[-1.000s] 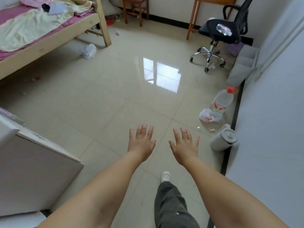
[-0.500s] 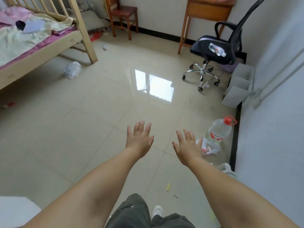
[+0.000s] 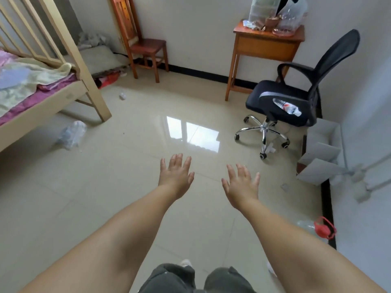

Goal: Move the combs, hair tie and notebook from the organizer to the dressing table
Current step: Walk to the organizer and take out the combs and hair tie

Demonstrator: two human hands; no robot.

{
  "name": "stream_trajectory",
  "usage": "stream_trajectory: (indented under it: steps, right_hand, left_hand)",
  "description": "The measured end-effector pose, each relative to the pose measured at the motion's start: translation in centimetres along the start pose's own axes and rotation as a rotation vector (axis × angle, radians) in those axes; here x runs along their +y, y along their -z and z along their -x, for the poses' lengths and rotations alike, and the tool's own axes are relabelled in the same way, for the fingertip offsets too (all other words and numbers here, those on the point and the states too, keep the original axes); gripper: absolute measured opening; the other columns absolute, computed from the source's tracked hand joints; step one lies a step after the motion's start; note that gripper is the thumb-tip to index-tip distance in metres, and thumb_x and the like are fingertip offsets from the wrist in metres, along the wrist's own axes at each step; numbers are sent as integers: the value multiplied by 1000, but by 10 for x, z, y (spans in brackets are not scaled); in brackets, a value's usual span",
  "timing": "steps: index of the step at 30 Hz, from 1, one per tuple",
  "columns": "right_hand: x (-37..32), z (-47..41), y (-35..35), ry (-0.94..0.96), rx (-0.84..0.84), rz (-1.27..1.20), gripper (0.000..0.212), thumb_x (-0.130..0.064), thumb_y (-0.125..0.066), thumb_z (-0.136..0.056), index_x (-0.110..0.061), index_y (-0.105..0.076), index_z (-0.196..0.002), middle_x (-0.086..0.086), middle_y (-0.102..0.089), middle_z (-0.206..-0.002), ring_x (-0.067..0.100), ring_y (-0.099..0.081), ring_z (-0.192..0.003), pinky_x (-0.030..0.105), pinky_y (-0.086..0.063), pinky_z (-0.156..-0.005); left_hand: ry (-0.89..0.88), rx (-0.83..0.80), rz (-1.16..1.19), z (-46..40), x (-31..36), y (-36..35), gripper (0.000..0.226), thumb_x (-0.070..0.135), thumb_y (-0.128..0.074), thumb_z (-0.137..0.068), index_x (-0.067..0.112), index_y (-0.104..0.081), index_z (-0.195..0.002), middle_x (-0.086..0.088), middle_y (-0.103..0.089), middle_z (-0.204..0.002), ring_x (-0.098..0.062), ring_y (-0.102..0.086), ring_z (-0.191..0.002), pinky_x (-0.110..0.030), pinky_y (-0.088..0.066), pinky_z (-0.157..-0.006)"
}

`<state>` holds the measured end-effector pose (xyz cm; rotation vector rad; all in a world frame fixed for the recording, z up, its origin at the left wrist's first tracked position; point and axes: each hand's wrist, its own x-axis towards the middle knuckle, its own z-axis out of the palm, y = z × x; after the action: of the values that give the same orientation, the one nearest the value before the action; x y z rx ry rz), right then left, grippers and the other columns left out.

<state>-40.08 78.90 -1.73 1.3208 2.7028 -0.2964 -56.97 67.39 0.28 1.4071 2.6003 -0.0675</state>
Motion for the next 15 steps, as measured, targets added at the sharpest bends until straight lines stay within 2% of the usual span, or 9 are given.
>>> stream_trajectory:
  steps: [8, 15]
  right_hand:
    - [26, -216, 29, -96, -5, -21, 57, -47, -20, -95, -29, -7, -148, 4, -10, -159, 22, -5, -146, 60, 0, -113]
    - [83, -429, 84, -93, 26, 18, 56, -46, -22, -95, -30, -10, -148, 2, -11, -159, 20, -6, -146, 61, -3, -113]
  left_hand:
    - [-122, -13, -12, -228, 24, 30, 58, 44, -17, -96, 23, -1, -148, -8, -3, -159, -23, 0, -146, -53, 0, -116]
    - [-46, -4, 62, -449, 61, 72, 58, 43, -19, -96, 24, -2, -148, -7, -6, -159, -22, -2, -146, -51, -2, -117]
